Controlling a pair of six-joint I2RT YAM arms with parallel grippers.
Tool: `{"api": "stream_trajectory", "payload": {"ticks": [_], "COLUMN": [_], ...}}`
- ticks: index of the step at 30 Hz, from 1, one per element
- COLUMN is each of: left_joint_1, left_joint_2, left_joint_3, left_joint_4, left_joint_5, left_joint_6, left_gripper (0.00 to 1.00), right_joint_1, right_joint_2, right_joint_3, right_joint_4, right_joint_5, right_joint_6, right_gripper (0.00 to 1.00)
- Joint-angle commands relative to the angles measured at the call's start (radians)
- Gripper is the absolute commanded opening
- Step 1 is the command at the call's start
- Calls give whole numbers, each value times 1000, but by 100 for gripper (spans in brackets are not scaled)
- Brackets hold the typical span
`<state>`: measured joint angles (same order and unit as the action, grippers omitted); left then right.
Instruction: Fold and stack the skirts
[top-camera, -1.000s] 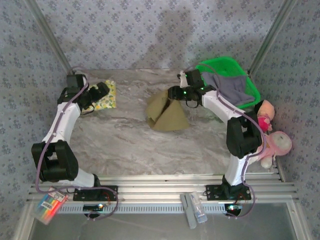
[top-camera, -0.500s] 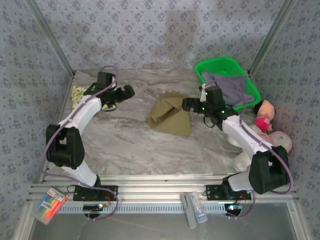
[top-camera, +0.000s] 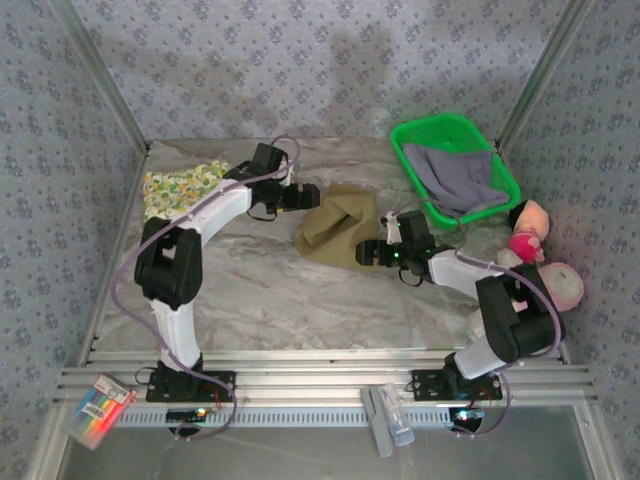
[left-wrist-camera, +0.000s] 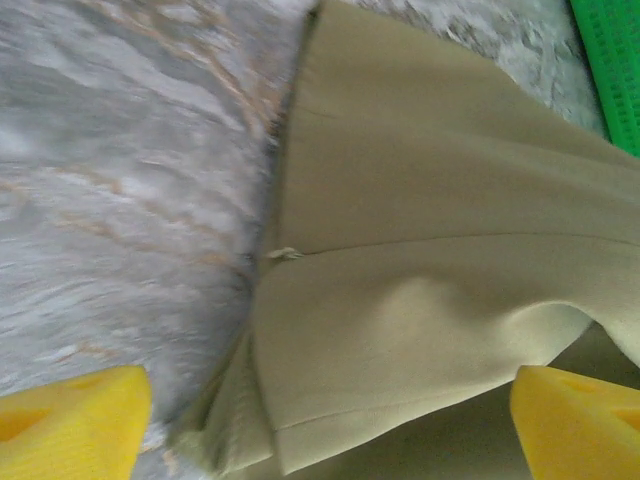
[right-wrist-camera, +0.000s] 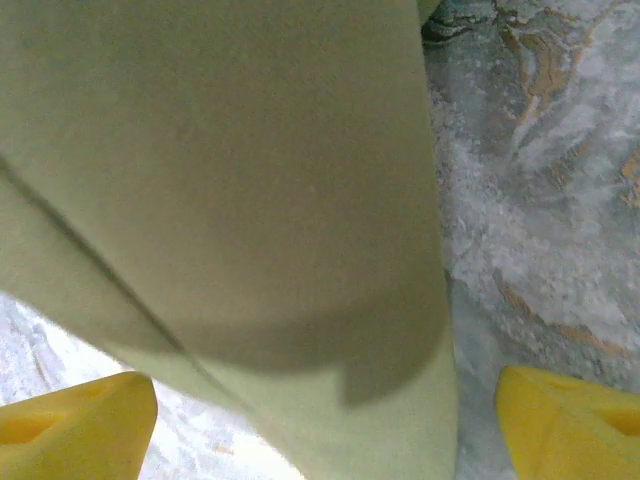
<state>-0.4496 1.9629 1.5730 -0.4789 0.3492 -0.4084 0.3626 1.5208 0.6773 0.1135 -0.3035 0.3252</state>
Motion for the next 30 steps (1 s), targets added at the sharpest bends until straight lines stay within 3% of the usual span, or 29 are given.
{"api": "stream_trajectory", "payload": {"ticks": [1,5,7,8,10,12,15,22,30], "left_joint_1": [-18,-43,-55,-59,-63,-55,-35,0,56], "left_joint_2": [64,100,127,143,174,187,184,80,-39], "left_joint_3": [47,38,48,60,84,94,125,180,240], "left_joint_4": [-57,-16,2,2,11,37,53,33,-8], "left_joint_5": [115,145,142,136,96,65,74,20,-170], "left_joint_6": [93,112,102,99,76,55,32,62,132], "left_gripper": [87,83,74,65,35,20,0,0,0], "right_joint_1": [15,16,15,12,7,-7,-42,-111,-165], "right_joint_2": [37,74,79,75,59,42,2,-31,19], "right_joint_3": [-8,-9,-2,8,50,104,169,340,599], "right_joint_4": [136,173,158,140,42,-77,-198,-462,-671], "right_joint_5": [31,37,37,36,71,109,111,65,186], "right_joint_6": [36,30,5,-11,-55,-103,-164,-391,-616], "right_gripper": [88,77,66,58,38,20,8,0,0]}}
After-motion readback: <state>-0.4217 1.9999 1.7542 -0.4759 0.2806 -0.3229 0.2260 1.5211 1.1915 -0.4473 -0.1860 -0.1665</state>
